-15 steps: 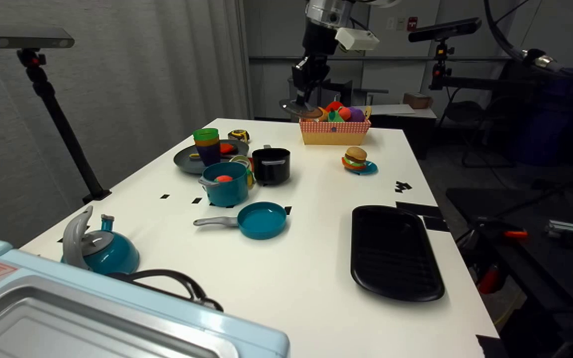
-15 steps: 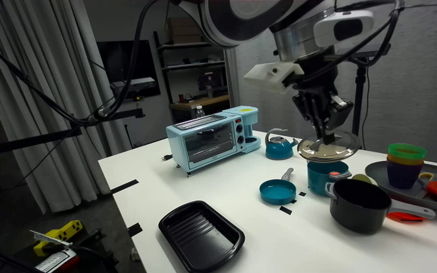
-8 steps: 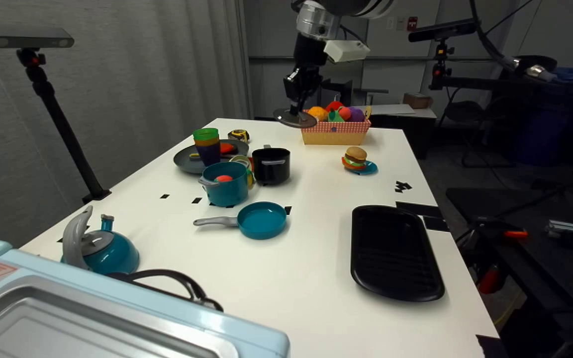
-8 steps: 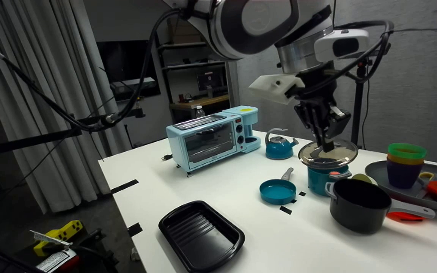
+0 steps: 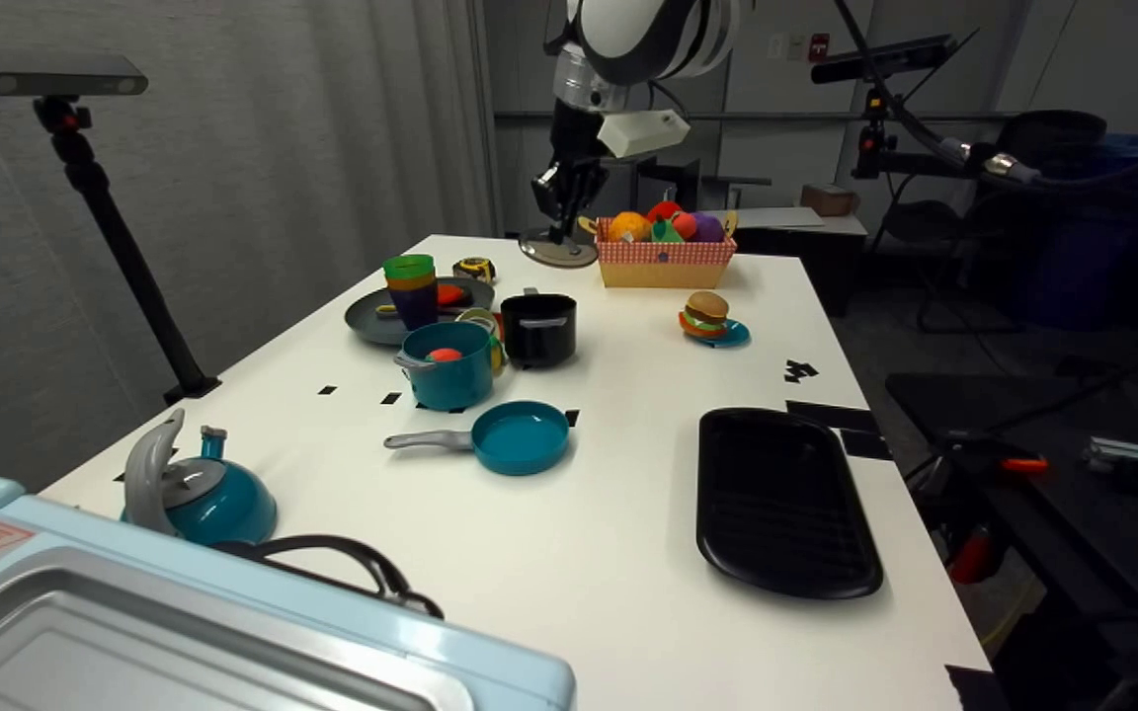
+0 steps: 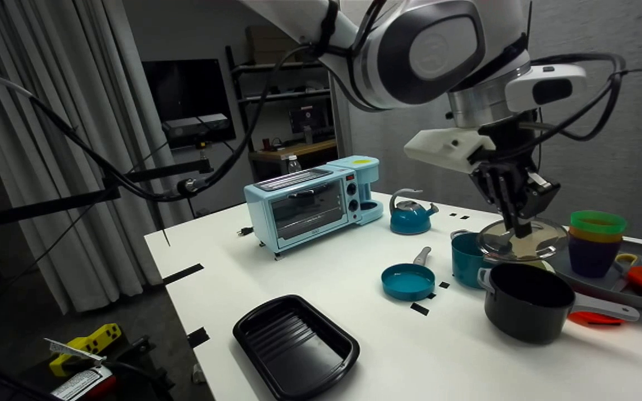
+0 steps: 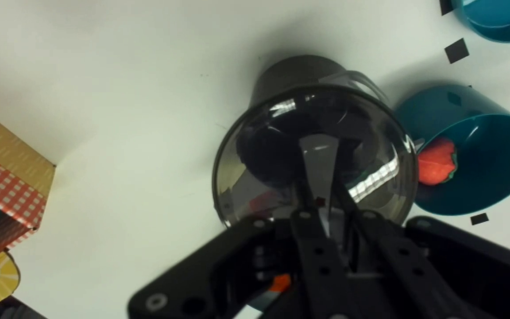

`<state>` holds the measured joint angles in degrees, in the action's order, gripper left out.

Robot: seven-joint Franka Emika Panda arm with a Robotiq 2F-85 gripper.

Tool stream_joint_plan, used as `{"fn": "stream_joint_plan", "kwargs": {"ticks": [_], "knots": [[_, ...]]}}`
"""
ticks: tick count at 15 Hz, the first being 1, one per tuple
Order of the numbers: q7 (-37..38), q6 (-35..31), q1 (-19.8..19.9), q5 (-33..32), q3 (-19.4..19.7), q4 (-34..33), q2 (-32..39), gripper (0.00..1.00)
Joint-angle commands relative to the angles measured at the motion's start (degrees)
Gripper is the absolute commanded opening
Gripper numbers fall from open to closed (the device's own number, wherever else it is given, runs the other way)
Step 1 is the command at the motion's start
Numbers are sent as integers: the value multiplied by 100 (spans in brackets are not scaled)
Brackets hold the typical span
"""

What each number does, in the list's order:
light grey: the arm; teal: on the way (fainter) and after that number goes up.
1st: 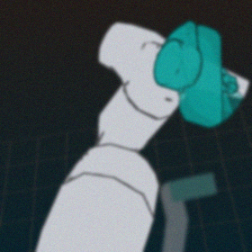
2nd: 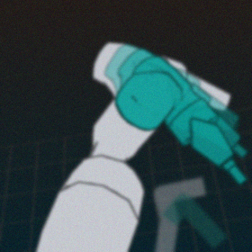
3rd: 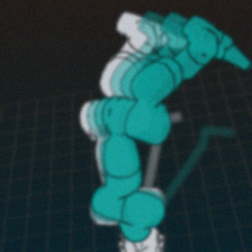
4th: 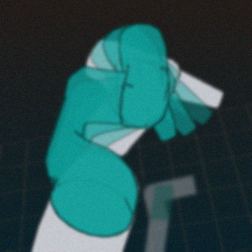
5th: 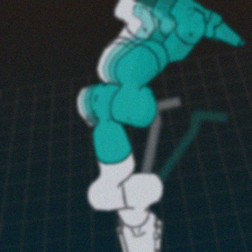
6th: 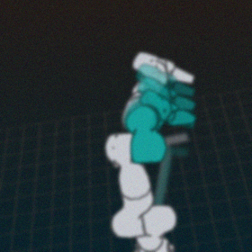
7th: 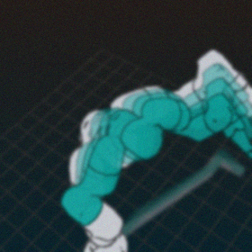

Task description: Move the lid from the pan to the black pot

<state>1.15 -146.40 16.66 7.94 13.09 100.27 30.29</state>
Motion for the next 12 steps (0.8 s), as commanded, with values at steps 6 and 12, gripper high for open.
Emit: {"fn": "stream_joint_plan", "kwargs": {"ticks": [6,12], "knots": [[71,449,387,203,-341,-1427,1171,4],[107,836,406,201,-440,-2003,1562,4]]}}
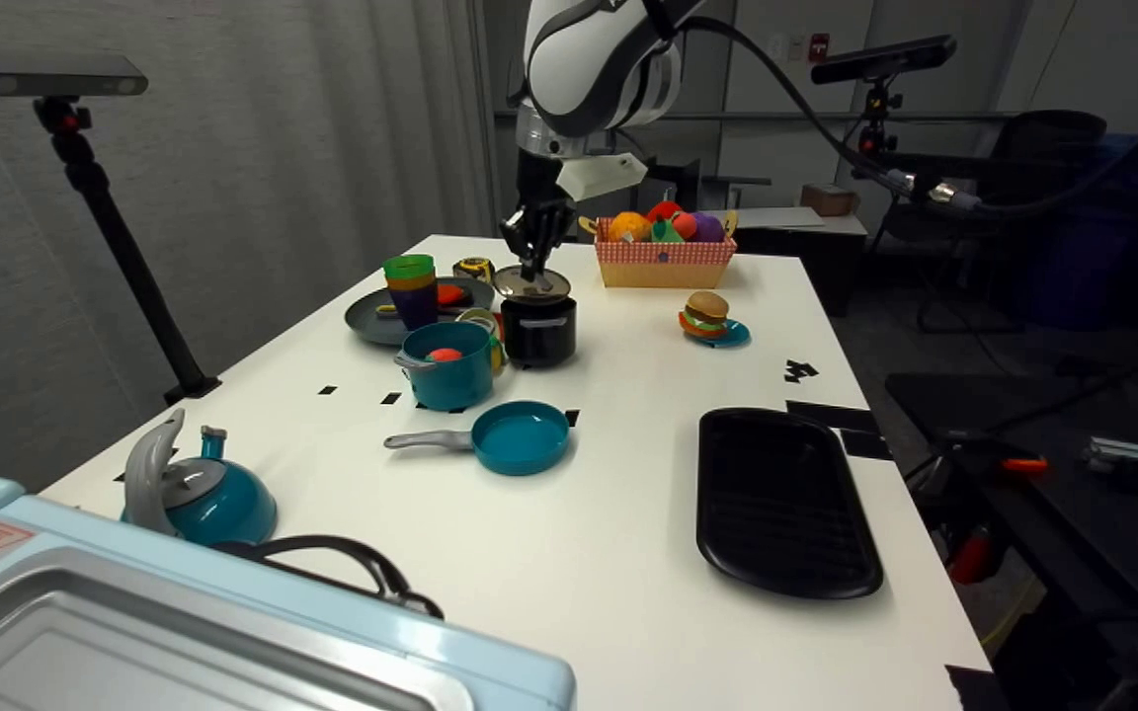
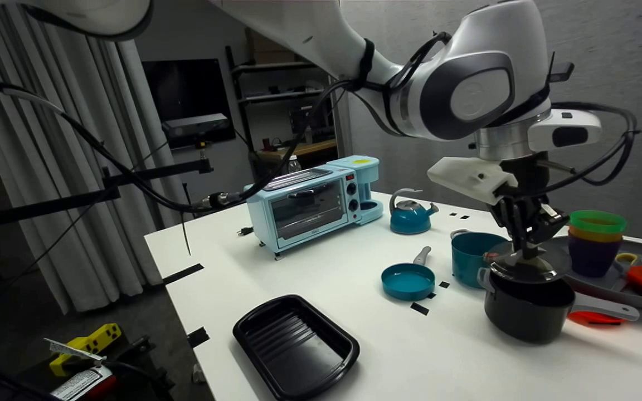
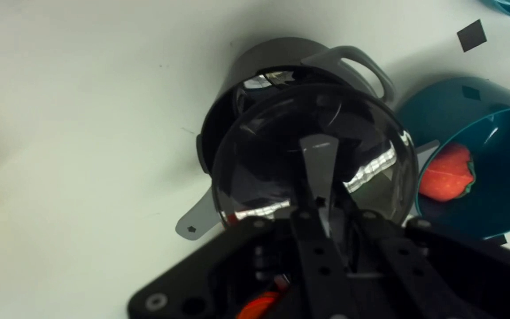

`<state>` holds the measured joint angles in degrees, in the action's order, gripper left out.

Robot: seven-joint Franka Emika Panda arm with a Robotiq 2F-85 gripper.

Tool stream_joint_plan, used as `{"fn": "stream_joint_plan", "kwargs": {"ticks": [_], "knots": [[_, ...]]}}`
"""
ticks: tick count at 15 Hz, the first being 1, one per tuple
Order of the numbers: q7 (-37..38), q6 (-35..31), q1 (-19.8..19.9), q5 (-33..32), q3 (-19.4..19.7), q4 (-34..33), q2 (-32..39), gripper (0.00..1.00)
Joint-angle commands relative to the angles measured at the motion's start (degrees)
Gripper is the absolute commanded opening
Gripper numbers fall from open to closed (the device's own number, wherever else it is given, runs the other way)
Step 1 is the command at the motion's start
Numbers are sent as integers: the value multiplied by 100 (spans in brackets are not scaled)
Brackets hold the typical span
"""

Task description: Move the lid from the pan to the black pot

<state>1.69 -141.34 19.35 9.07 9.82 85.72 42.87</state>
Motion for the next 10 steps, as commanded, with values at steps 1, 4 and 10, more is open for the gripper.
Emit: {"fn": "stream_joint_plan", "kwargs": {"ticks": [1,4,10], "knots": [[52,390,145,82,-117,-614,349,4],[20,572,149,16,-87,-753,421,4],[2,676,209,-46,-12,-749,415,4]]}}
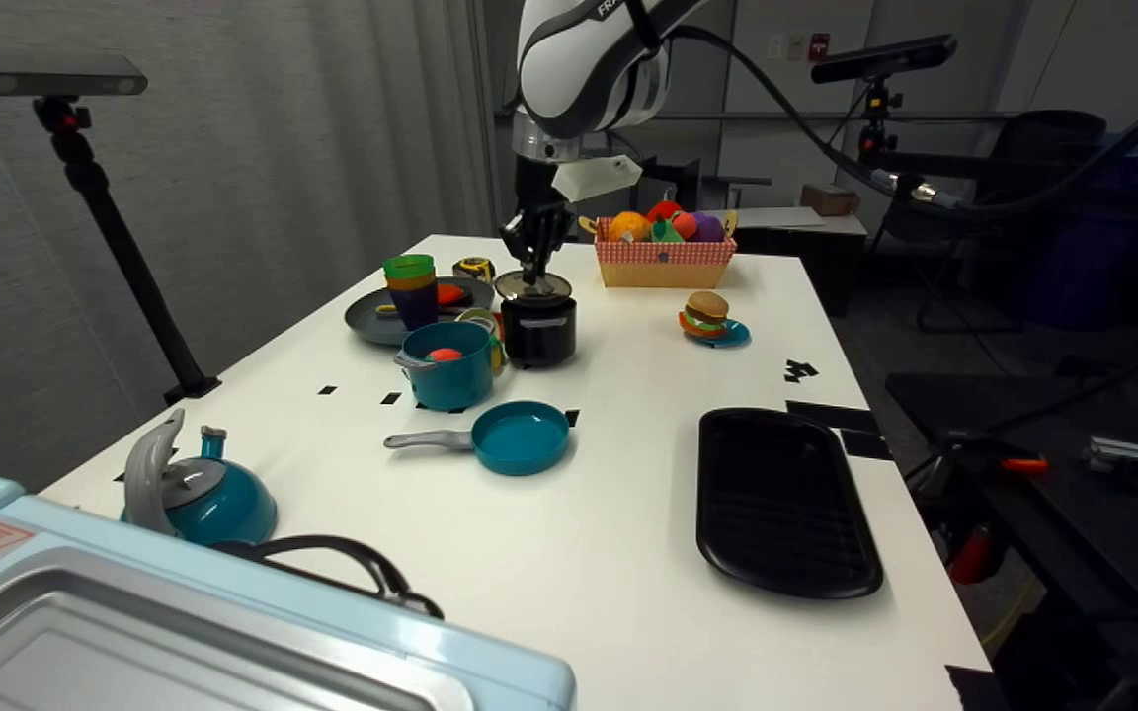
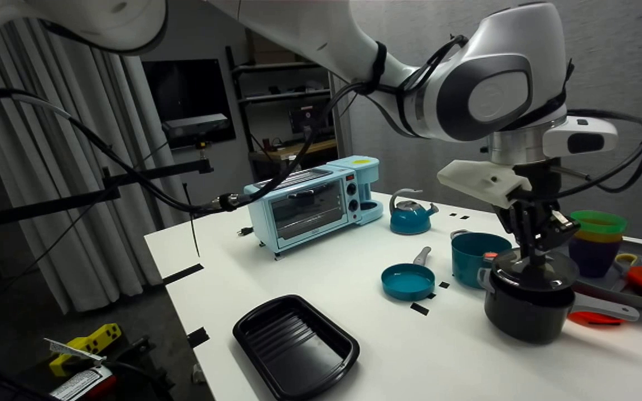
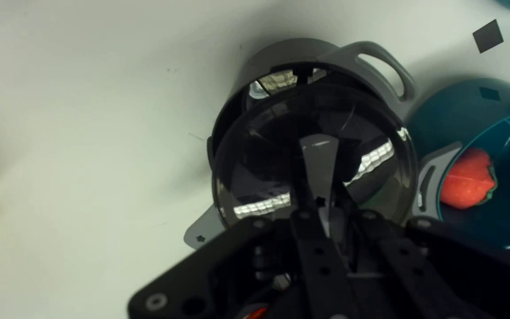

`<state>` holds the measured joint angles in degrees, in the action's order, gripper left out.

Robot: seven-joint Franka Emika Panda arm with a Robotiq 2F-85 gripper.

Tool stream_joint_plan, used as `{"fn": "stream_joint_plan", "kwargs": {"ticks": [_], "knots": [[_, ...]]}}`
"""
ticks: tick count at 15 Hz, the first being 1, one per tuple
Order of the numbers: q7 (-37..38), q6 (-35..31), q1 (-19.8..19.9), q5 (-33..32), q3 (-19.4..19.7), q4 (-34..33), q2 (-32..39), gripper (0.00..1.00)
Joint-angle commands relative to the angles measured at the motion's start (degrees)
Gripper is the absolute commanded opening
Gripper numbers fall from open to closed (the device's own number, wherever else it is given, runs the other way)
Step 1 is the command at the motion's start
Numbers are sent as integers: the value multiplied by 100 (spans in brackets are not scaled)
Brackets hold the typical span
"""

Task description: Move the lid from the pan to the black pot

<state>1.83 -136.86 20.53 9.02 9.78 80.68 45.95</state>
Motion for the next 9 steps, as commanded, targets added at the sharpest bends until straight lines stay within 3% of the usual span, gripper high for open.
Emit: {"fn": "stream_joint_plan", "kwargs": {"ticks": [1,8,9], "knots": [[-25,229,114,-26,-23,-234,103,4],[-71,271,130,-4,-102,-266,173,4],[-64,277,119,-16,-100,-266,183,39]]}}
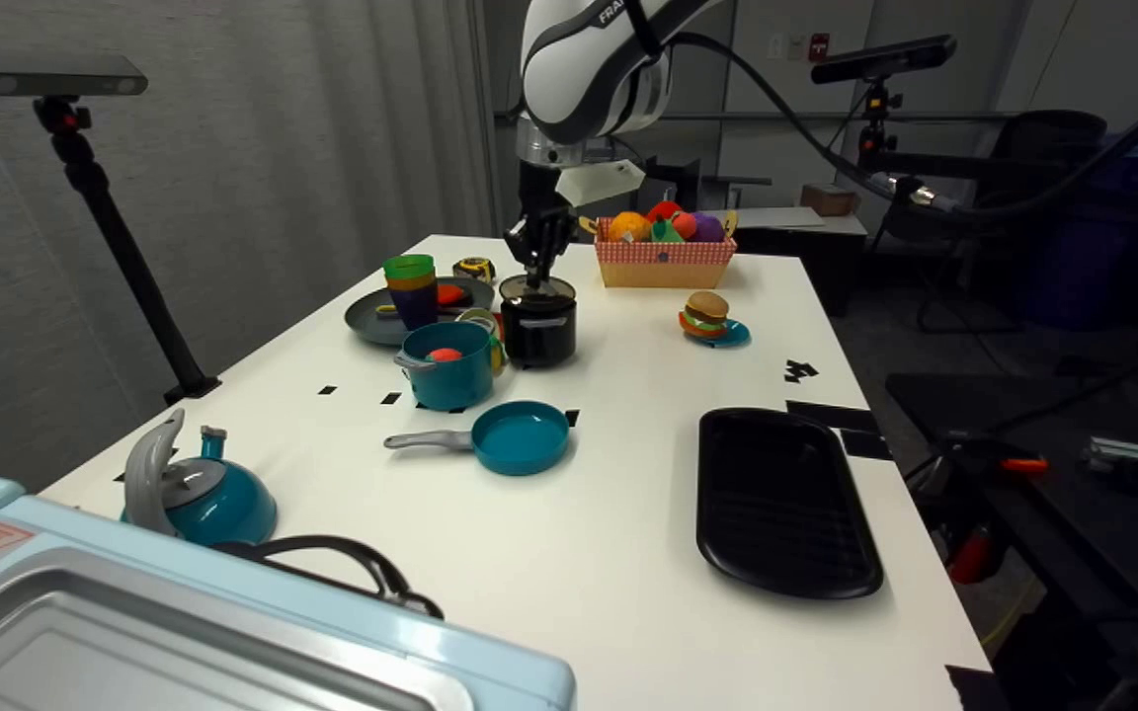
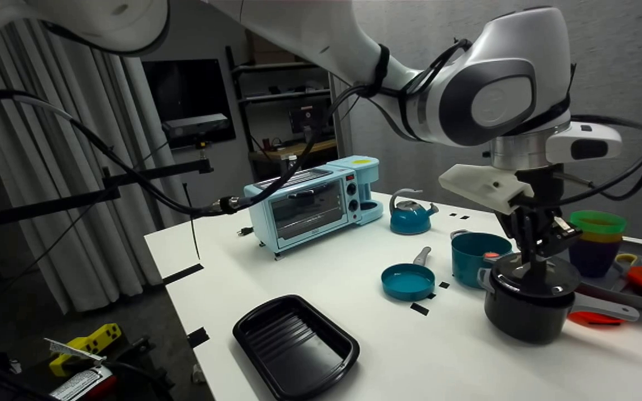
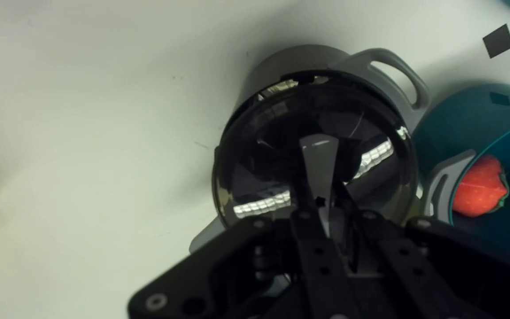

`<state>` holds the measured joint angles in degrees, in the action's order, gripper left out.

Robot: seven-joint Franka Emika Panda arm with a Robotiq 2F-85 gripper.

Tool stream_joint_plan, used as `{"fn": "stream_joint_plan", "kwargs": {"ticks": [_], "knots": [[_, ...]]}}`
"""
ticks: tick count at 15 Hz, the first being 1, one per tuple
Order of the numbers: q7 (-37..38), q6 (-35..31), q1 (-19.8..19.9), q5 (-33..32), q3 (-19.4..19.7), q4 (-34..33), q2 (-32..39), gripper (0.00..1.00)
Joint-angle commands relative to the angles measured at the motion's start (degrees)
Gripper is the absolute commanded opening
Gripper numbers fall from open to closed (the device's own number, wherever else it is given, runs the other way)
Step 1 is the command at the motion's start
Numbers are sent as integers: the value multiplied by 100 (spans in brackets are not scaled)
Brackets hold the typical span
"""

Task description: Move the lid from the pan to the black pot

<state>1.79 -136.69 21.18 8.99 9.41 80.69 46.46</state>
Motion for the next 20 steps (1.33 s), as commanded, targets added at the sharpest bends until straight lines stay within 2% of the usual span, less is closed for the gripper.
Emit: {"fn": "stream_joint_plan", "kwargs": {"ticks": [1,9,13,20], "knots": [[-53,267,50,-14,-65,-269,142,41],[-17,275,-2,-62,-29,-189,82,99],[0,15,-178,-266,43,53,-176,100],[-23,-382,-546,-466,4,783,-1060,100]]}}
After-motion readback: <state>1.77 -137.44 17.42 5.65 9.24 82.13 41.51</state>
